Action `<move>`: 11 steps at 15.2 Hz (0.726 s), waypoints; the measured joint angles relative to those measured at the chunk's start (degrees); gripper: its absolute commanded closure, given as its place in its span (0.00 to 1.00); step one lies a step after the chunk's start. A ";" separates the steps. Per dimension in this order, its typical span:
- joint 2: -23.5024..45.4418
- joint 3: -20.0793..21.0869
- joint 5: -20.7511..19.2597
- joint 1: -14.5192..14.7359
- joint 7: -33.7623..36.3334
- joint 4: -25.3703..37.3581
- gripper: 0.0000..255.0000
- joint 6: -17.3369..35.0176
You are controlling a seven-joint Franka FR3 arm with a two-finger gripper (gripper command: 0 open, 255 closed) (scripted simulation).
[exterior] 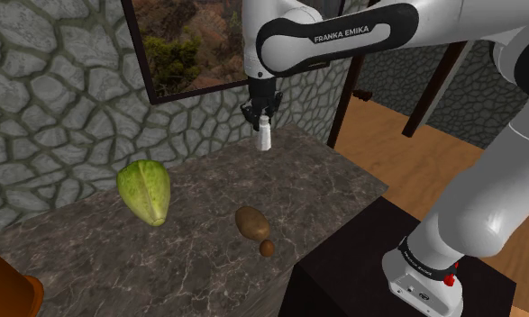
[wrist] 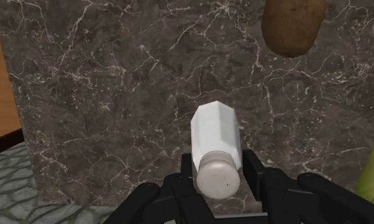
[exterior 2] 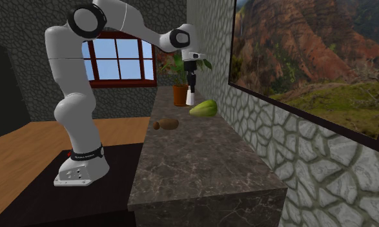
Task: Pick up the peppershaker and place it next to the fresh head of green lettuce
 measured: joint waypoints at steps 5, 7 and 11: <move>5.31 3.29 -1.51 3.66 7.02 6.84 1.00 -2.71; 7.94 4.33 -2.42 5.18 9.62 9.87 1.00 -3.61; 13.92 6.27 -4.55 9.02 15.01 17.67 1.00 -6.60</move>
